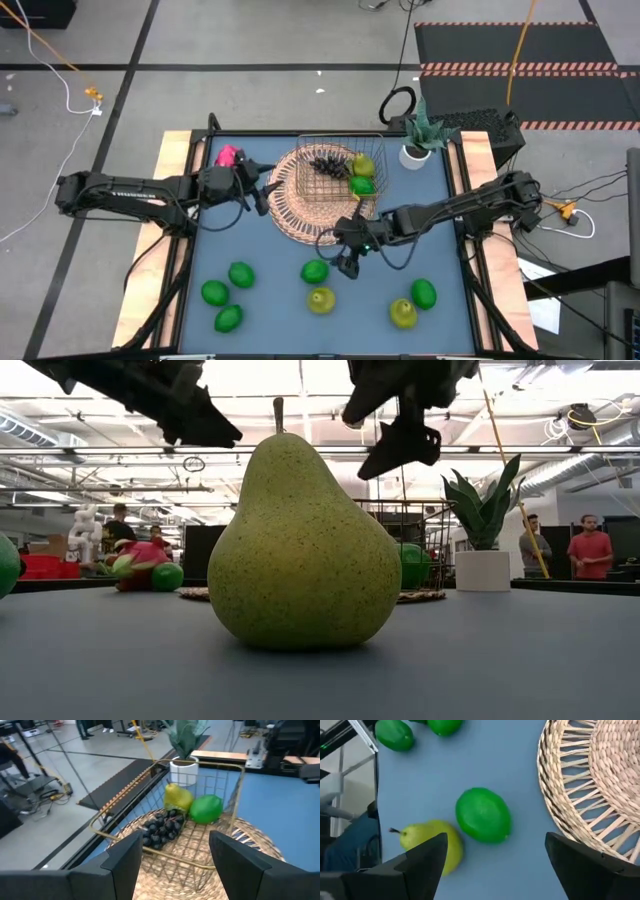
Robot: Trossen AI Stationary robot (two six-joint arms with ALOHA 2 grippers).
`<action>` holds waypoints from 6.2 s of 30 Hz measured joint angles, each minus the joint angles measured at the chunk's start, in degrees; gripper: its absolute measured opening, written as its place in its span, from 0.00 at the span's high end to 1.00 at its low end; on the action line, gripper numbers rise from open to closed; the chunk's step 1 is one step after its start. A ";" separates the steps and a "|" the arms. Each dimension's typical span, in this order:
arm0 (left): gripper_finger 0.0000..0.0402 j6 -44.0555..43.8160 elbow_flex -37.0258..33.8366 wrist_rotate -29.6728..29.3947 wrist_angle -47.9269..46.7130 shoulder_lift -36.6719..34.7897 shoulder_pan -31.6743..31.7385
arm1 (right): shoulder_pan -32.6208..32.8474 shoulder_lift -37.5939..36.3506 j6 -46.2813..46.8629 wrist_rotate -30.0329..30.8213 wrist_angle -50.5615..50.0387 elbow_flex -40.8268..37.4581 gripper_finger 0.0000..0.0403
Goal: Build produce basket
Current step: Put the green lime into the wire basket
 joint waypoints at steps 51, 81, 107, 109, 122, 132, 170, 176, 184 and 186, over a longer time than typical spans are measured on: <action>0.42 2.75 0.00 2.80 -1.28 -0.17 0.48 | 0.94 22.55 -26.34 0.56 -0.19 11.52 0.02; 0.42 3.12 0.00 2.63 -1.18 -0.17 1.29 | -0.16 22.55 -33.94 -2.18 5.14 9.93 0.02; 0.42 2.54 0.02 2.74 -1.77 -0.17 1.29 | -2.12 22.43 -37.66 -6.63 12.04 10.04 0.47; 0.42 2.51 0.02 2.74 -1.79 -0.17 1.29 | -2.12 22.33 -37.18 -6.45 12.19 10.11 0.53; 0.42 2.25 0.04 2.73 -2.17 -0.17 1.29 | -2.46 19.57 -32.33 -6.63 8.88 9.89 0.65; 0.42 1.90 0.04 2.73 -2.26 -0.17 1.29 | -2.54 19.93 -23.91 -6.67 9.74 9.93 0.28; 0.42 2.07 0.04 2.66 -3.63 -0.17 1.76 | -2.05 19.95 -25.03 -3.57 2.94 11.67 0.35; 0.42 1.93 0.04 2.65 -3.67 -0.17 2.29 | -2.80 14.89 -26.79 -3.10 2.71 12.80 0.36; 0.42 1.70 0.04 2.68 -3.81 -0.17 2.29 | -3.77 5.49 -31.78 6.01 1.00 12.77 0.36; 0.42 1.68 0.04 2.69 -3.81 -0.17 2.29 | -4.10 2.85 -34.07 8.69 1.58 12.77 0.36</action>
